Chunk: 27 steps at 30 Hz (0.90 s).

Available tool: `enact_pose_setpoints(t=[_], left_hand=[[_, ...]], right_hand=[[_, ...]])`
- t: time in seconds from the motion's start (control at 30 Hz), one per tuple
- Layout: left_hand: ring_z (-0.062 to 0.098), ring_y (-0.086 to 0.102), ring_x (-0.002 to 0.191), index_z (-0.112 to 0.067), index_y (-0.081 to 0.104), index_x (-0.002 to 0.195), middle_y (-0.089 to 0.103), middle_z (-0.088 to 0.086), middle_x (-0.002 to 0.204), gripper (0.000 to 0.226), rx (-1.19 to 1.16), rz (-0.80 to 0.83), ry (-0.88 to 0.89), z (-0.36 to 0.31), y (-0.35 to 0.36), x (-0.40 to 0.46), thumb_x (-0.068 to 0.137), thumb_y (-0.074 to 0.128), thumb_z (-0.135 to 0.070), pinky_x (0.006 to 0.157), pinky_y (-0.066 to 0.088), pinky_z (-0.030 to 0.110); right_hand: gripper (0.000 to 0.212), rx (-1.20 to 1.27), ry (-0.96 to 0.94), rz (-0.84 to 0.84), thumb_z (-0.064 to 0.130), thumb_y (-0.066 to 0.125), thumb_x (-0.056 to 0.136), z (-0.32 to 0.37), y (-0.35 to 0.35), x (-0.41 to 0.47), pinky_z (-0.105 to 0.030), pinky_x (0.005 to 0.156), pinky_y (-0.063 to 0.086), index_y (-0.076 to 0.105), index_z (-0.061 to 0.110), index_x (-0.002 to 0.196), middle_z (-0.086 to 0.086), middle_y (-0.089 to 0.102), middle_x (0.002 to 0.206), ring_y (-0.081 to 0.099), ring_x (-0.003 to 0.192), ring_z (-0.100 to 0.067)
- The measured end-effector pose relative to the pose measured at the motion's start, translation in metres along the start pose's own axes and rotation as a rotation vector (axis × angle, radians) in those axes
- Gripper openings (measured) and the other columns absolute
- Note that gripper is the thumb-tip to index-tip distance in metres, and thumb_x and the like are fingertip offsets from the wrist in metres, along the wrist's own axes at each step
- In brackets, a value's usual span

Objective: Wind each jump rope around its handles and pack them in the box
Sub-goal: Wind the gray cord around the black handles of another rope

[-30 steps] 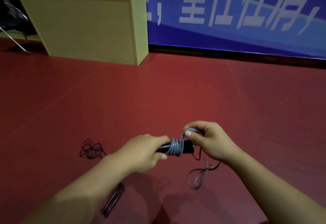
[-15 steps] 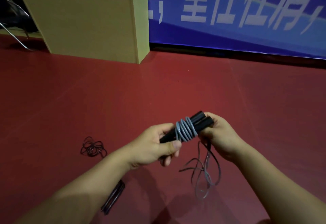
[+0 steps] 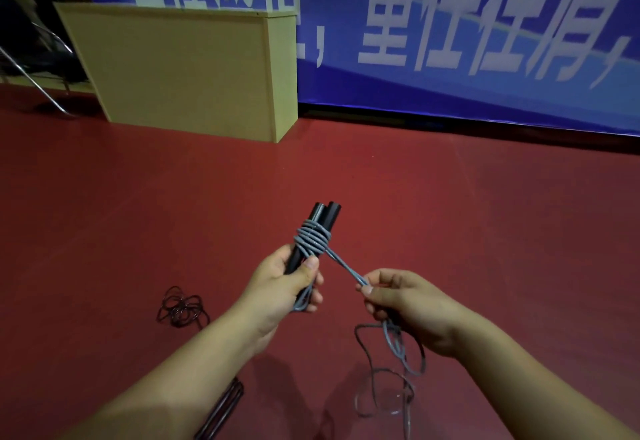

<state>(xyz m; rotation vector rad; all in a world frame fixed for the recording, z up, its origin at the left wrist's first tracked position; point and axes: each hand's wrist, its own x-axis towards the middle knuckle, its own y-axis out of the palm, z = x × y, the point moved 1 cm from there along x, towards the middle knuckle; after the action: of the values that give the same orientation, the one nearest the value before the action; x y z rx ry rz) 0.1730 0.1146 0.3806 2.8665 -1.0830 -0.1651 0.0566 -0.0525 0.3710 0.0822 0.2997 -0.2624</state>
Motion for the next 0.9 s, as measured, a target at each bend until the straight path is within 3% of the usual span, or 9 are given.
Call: enact_pose_setpoints(t=[0.2, 0.33, 0.4, 0.47, 0.6, 0.7, 0.9], left_hand=[[0.014, 0.058, 0.049, -0.009, 0.057, 0.092, 0.059, 0.004, 0.070, 0.009, 0.010, -0.186, -0.054, 0.004, -0.016, 0.011, 0.099, 0.054, -0.013, 0.045, 0.050, 0.026], [0.015, 0.058, 0.049, -0.009, 0.057, 0.090, 0.060, 0.005, 0.071, 0.010, 0.021, -0.256, -0.102, 0.012, -0.030, 0.019, 0.099, 0.055, -0.013, 0.044, 0.049, 0.025], [0.015, 0.056, 0.048, -0.009, 0.056, 0.091, 0.060, 0.007, 0.071, 0.009, 0.062, -0.272, -0.132, 0.018, -0.036, 0.020, 0.099, 0.055, -0.012, 0.042, 0.047, 0.024], [0.014, 0.054, 0.046, -0.010, 0.056, 0.092, 0.060, 0.007, 0.070, 0.006, 0.194, -0.264, -0.137, 0.024, -0.042, 0.020, 0.098, 0.056, -0.010, 0.041, 0.044, 0.023], [0.013, 0.050, 0.042, -0.019, 0.057, 0.095, 0.062, 0.005, 0.069, 0.009, 0.442, -0.214, -0.137, 0.033, -0.047, 0.021, 0.096, 0.058, -0.009, 0.039, 0.039, 0.022], [0.013, 0.049, 0.040, -0.018, 0.056, 0.097, 0.062, 0.005, 0.069, 0.008, 0.499, -0.203, -0.154, 0.039, -0.048, 0.023, 0.096, 0.058, -0.011, 0.039, 0.039, 0.022], [0.015, 0.059, 0.049, -0.026, 0.057, 0.103, 0.070, 0.002, 0.076, 0.011, 0.741, -0.111, -0.161, 0.041, -0.049, 0.022, 0.094, 0.060, -0.020, 0.046, 0.046, 0.025]], right_hand=[[0.011, -0.109, 0.036, -0.056, 0.010, 0.062, 0.092, 0.000, -0.004, 0.003, -0.022, 0.043, 0.030, 0.060, 0.010, 0.081, -0.006, 0.055, 0.063, 0.045, 0.049, -0.013], [0.015, -0.184, 0.116, -0.013, 0.028, 0.071, 0.077, 0.000, -0.005, 0.001, -0.030, 0.050, 0.025, 0.064, 0.014, 0.079, -0.013, 0.053, 0.065, 0.046, 0.052, -0.022], [0.014, -0.190, 0.116, -0.027, 0.024, 0.068, 0.080, 0.001, -0.005, 0.001, -0.027, 0.048, 0.026, 0.062, 0.012, 0.075, -0.012, 0.053, 0.062, 0.047, 0.051, -0.022], [0.020, -0.131, 0.072, -0.086, 0.011, 0.061, 0.091, 0.001, -0.005, 0.002, -0.023, 0.041, 0.031, 0.057, 0.009, 0.071, -0.010, 0.053, 0.058, 0.049, 0.048, -0.019], [0.019, -0.044, -0.077, -0.138, 0.002, 0.053, 0.096, 0.003, -0.006, 0.001, -0.026, 0.053, 0.042, 0.058, 0.004, 0.077, -0.010, 0.058, 0.066, 0.053, 0.055, -0.018], [0.014, -0.015, -0.108, -0.127, -0.001, 0.052, 0.096, 0.004, -0.003, -0.001, -0.029, 0.052, 0.045, 0.057, 0.003, 0.084, -0.010, 0.057, 0.065, 0.052, 0.053, -0.020], [0.012, -0.102, -0.114, -0.041, -0.002, 0.051, 0.095, 0.005, 0.001, -0.001, -0.020, 0.043, 0.022, 0.058, 0.004, 0.087, -0.005, 0.048, 0.055, 0.032, 0.043, -0.011]])
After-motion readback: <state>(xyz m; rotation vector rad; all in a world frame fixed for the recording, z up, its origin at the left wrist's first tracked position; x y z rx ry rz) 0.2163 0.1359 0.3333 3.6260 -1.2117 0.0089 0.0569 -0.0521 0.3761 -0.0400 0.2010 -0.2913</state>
